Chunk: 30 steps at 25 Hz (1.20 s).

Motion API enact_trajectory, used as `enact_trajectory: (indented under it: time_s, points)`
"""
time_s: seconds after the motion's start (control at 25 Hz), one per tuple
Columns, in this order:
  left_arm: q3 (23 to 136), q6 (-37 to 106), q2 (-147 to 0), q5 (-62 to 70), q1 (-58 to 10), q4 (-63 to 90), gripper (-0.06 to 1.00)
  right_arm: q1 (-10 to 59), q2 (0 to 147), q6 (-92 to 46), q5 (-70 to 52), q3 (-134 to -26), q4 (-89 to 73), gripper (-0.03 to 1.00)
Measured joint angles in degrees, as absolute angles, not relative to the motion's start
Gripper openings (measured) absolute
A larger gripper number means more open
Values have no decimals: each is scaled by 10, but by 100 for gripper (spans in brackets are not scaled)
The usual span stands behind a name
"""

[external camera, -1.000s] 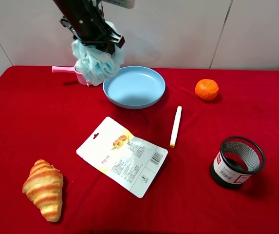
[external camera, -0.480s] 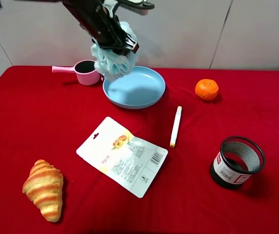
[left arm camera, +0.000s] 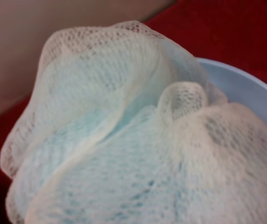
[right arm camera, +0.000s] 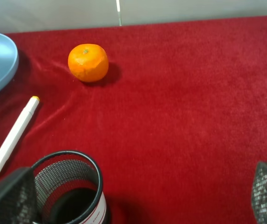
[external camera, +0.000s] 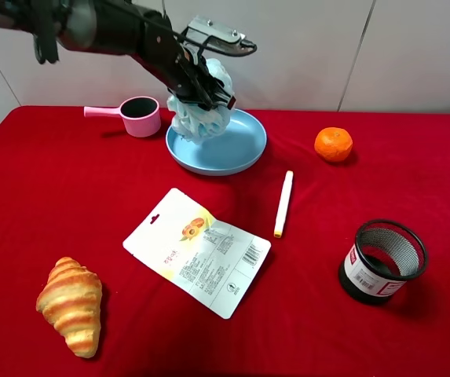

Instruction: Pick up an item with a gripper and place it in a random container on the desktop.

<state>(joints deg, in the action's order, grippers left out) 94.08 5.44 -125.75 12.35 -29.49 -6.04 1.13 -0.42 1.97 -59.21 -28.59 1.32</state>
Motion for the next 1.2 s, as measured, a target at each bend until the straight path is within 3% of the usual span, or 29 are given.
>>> enact_trajectory:
  time_s: [0.8, 0.88, 1.04, 1.2]
  points:
    - [941, 50, -1296, 44, -299, -60, 49, 11, -4, 20, -592, -286, 13, 69]
    - [941, 45, -1296, 44, -299, -59, 59, 11, -4, 20, -592, -286, 13, 69]
    - [941, 38, -1296, 45, -299, -59, 91, 11, -4, 20, -592, -286, 13, 69]
    - [941, 26, -1296, 46, -299, -59, 98, 11, -4, 20, -592, -286, 13, 69]
